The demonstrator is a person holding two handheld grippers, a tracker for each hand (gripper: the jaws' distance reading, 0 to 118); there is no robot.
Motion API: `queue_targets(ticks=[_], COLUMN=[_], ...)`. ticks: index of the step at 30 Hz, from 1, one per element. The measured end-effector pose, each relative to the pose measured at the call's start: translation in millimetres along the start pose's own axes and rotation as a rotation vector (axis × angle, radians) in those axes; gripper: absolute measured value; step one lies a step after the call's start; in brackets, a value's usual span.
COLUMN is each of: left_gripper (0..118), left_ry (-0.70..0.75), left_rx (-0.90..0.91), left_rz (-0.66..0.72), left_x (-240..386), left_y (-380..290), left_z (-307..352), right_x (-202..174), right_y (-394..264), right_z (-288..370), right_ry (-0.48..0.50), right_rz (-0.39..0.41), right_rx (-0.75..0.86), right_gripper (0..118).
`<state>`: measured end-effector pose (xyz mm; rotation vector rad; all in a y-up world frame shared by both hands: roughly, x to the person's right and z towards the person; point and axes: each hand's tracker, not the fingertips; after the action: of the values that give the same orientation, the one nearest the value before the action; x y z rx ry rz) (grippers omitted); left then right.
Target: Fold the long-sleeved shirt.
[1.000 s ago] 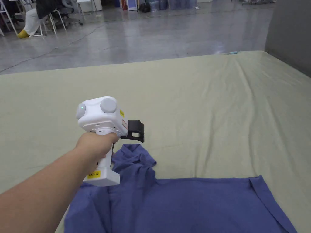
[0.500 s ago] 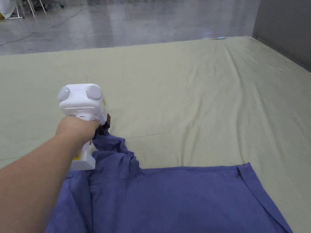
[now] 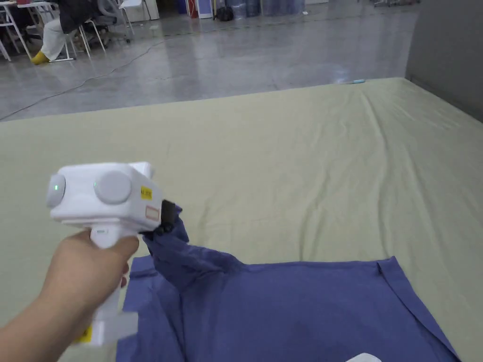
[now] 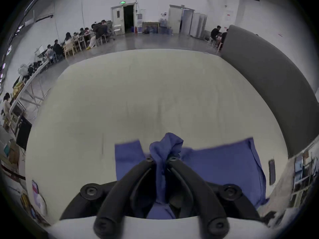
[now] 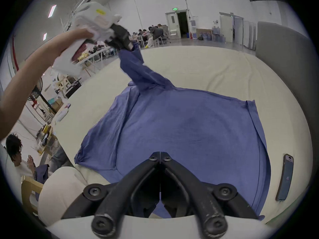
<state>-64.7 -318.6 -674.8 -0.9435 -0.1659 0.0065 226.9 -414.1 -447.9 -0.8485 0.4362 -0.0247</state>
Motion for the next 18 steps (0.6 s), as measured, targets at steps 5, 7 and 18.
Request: queue_targets(ticks=[5, 7, 18], left_gripper=[0, 0, 32], left_ry=[-0.015, -0.017, 0.036], left_rx=[-0.047, -0.093, -0.131], left_rz=[0.128, 0.193, 0.259], left_x=[11.4, 4.5, -9.6], left_y=[-94.1, -123.7, -176.0], left_z=[-1.6, -21.9, -68.6], right_x=[-2.6, -2.5, 0.5], right_y=[-0.3, -0.3, -0.8], right_z=[-0.5, -0.8, -3.5], right_ry=[0.003, 0.001, -0.006], right_rz=[0.012, 0.013, -0.002], right_rx=[0.001, 0.0, -0.011], right_gripper=[0, 0, 0])
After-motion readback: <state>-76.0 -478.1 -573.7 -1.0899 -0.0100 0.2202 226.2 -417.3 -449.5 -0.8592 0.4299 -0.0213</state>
